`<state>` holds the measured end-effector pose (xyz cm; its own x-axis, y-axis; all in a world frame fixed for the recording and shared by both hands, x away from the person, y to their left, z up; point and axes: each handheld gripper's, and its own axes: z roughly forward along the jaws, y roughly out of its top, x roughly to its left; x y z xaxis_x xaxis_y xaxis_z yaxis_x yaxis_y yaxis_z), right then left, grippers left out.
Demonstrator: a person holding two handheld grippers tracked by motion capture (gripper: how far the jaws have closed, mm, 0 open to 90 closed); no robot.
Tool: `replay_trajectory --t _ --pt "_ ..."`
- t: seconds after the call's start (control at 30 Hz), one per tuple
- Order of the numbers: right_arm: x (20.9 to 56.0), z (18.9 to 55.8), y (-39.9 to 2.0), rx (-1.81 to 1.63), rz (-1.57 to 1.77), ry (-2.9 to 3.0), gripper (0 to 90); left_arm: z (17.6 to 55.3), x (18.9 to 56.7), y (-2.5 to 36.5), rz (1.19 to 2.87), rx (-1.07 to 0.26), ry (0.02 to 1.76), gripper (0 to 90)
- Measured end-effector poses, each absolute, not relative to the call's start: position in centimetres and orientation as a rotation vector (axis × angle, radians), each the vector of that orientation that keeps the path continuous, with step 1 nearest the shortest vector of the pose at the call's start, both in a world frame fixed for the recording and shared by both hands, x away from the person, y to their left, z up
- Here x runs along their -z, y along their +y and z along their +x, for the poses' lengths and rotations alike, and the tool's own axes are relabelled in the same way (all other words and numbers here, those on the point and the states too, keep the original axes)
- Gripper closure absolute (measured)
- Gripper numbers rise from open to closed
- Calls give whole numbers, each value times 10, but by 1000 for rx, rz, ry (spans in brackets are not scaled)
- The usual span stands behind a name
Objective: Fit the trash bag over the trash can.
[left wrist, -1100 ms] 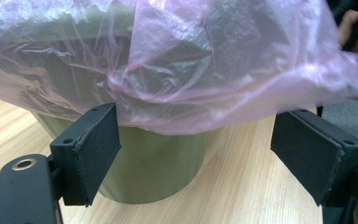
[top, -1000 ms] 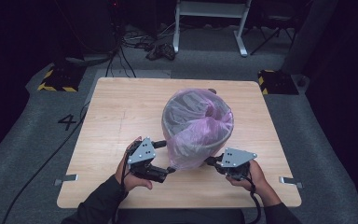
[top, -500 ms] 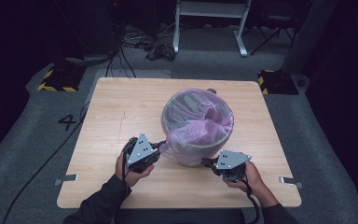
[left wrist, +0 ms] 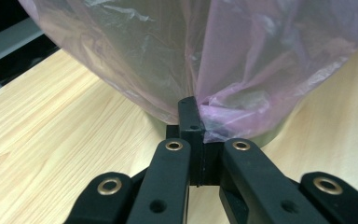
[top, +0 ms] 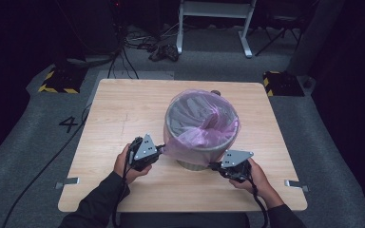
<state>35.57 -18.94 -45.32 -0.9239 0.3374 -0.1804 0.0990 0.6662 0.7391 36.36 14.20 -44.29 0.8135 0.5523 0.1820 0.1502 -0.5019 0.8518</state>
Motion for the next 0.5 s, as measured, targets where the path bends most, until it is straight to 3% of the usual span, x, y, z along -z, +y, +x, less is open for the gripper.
replay_trajectory --t 0.27,0.37,0.47,0.5 --pt "469 367 -200 -1116 429 2635 878 377 462 133 2146 -540 519 900" --pt "470 365 -204 -1143 426 2632 784 376 462 135 2119 -548 526 896" --pt "468 361 -212 -1172 441 2624 543 376 461 142 2090 -505 552 755" --pt "466 360 -216 -1182 453 2626 500 375 461 146 2083 -493 565 685"
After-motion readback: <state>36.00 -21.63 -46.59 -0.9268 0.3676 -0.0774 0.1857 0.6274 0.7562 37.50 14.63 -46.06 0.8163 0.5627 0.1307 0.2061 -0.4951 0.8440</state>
